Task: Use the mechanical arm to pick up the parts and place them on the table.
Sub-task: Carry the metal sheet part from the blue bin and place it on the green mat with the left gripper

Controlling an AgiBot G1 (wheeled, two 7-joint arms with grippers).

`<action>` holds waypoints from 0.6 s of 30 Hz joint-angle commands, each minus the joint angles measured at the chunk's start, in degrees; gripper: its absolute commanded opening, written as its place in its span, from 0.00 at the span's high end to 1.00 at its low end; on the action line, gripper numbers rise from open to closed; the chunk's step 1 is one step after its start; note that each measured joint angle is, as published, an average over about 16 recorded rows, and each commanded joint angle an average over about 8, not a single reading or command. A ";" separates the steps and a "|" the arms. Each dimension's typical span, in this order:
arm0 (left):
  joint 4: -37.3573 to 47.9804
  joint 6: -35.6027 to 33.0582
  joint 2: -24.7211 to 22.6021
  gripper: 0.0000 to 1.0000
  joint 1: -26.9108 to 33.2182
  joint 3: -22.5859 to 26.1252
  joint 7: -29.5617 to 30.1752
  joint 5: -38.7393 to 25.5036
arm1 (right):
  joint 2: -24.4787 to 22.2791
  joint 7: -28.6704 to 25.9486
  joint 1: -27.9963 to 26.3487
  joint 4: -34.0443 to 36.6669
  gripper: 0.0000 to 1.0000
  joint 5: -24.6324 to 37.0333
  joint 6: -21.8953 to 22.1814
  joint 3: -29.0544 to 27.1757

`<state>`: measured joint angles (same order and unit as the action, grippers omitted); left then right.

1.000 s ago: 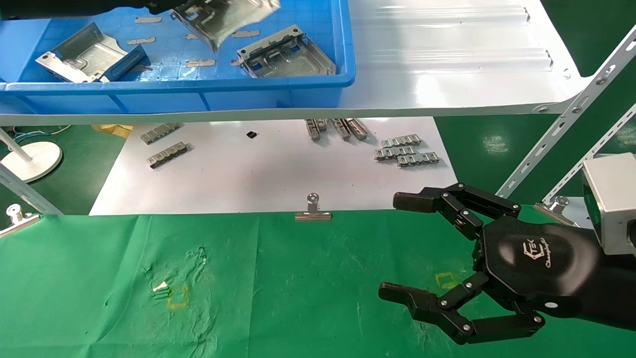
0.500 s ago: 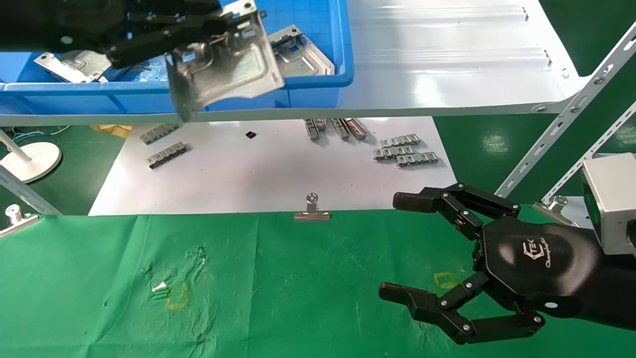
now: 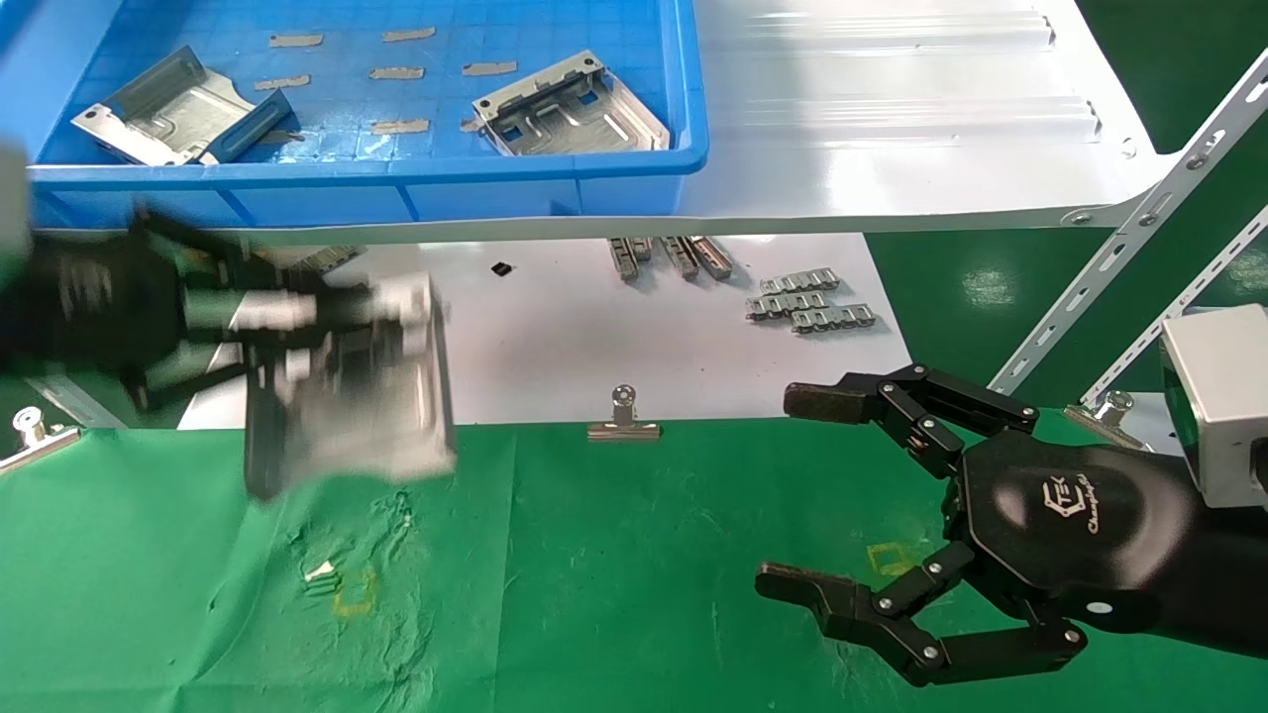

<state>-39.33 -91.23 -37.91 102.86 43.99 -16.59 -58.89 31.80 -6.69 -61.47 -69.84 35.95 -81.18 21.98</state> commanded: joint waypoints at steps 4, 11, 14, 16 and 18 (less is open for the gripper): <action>-0.34 0.45 1.52 1.00 -5.09 4.80 -8.78 -1.15 | 0.00 0.00 0.00 0.00 0.00 0.00 0.00 0.00; 7.42 0.71 -1.44 1.00 -8.35 8.59 -20.04 -2.04 | 0.00 0.00 0.00 0.00 0.00 0.00 0.00 0.00; 11.59 0.96 -2.56 1.00 -8.80 9.41 -22.37 -1.80 | 0.00 0.00 0.00 0.00 0.00 0.00 0.00 0.00; 14.16 1.18 -3.26 1.00 -9.01 9.82 -24.09 -1.89 | 0.00 0.00 0.00 0.00 0.00 0.00 0.00 0.00; 16.64 1.36 -3.95 1.00 -9.26 10.07 -25.92 -1.87 | 0.00 0.00 0.00 0.00 0.00 0.00 0.00 0.00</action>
<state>-22.96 -89.57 -41.86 93.70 53.90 -42.73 -60.86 31.80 -6.69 -61.47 -69.84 35.95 -81.18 21.98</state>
